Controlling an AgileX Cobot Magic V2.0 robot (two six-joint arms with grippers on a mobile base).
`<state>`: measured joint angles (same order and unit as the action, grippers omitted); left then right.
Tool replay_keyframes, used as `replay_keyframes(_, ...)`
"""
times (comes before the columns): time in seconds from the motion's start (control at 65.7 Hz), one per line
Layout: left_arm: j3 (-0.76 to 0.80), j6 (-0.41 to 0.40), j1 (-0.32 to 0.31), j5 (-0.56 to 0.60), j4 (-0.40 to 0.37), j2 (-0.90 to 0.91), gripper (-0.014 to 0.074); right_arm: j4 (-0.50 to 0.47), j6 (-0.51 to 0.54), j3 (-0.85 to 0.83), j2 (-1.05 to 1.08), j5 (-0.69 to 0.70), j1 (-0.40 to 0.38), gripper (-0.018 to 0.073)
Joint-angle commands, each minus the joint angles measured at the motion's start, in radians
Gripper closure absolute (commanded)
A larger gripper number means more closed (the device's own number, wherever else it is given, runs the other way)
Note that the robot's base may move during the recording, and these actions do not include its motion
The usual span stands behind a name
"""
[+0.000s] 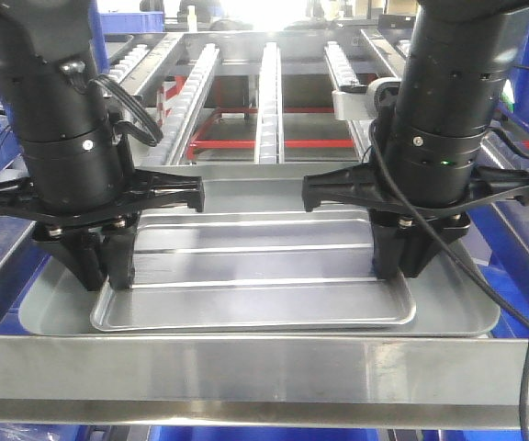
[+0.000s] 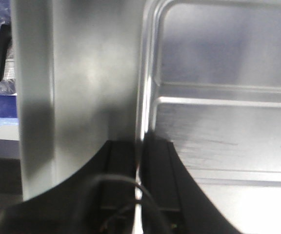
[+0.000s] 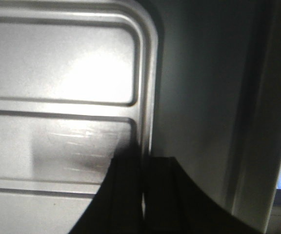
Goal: Grab silver tray and place in blue box
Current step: 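Lift the tray with both grippers and pull it toward the robot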
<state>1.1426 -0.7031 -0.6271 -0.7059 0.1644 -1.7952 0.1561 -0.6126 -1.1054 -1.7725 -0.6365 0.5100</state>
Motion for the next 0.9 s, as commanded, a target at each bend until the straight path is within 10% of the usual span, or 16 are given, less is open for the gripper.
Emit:
replay_keyframes(0.0,0.014,-0.004,-0.006,0.033,0.002,0.021,0.061,0.01,0.007,-0.023,0.039,0.029,0.0,0.0506)
replay_keyframes(0.882,0.062,-0.029,-0.091,-0.069,0.006,0.235,0.061,0.021,-0.147,0.021,0.293,-0.045,0.063,0.0498)
